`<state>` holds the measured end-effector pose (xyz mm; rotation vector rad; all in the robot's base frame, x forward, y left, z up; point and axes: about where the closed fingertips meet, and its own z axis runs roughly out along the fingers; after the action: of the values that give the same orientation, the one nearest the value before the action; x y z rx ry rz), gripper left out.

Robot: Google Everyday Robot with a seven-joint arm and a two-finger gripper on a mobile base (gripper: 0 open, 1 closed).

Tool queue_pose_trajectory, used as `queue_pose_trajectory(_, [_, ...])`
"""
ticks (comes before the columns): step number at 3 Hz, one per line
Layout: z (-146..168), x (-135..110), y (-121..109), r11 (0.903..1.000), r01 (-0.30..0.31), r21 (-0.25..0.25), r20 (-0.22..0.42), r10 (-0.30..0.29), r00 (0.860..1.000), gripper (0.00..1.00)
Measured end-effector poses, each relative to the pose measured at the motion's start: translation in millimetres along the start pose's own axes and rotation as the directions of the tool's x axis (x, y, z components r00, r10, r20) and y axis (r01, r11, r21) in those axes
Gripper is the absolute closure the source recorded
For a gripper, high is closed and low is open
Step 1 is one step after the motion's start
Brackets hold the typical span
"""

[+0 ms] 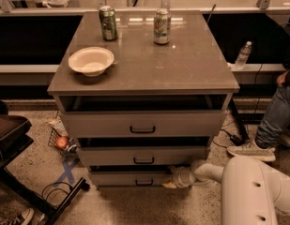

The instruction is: Open bottom drawer

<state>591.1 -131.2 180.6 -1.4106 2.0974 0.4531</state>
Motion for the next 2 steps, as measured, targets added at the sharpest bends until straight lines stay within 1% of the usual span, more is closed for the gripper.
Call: queue_pose_trajectory(2, [-6.5, -5.1, -0.2, 1.0, 0.0, 0.0, 0.0, 0.0, 1.0, 0.99])
